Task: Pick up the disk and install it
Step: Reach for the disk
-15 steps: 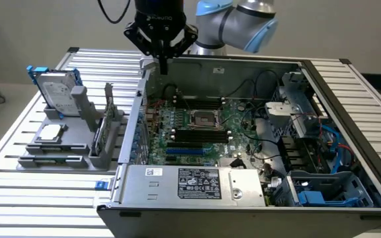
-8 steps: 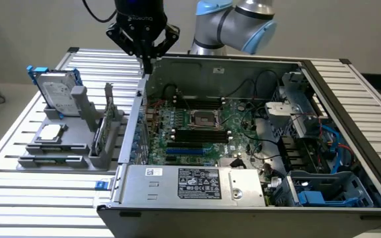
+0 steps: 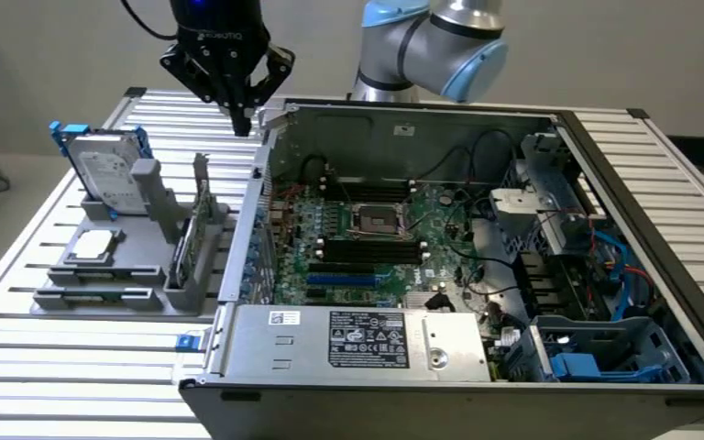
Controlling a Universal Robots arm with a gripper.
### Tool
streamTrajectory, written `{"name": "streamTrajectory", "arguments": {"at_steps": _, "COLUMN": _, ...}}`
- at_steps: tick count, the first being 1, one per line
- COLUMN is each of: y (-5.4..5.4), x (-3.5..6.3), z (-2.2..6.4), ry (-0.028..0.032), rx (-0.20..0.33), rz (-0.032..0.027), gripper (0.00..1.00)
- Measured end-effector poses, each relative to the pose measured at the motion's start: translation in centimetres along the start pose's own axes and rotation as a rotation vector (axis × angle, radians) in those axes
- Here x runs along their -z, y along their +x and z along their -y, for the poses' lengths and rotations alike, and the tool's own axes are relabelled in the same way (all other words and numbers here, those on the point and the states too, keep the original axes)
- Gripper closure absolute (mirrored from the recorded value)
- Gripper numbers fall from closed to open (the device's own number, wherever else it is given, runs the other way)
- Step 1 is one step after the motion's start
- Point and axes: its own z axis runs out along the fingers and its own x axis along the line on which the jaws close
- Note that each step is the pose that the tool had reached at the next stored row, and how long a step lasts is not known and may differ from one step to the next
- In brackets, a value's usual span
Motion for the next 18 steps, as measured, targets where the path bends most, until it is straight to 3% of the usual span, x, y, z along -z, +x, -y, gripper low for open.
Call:
{"name": "streamTrajectory", "arguments": {"at_steps": 9, "y": 4.2, "x": 0.01, "z": -0.89, "ry": -0.0001, "rx": 0.0, "rz": 0.0001, "gripper": 0.89}}
{"name": "streamTrajectory", "arguments": {"at_steps": 18, "y": 7.8, "x": -0.02, "z": -3.02, "ry": 0.0, "rx": 0.0, "rz": -0.0001, "gripper": 0.89}}
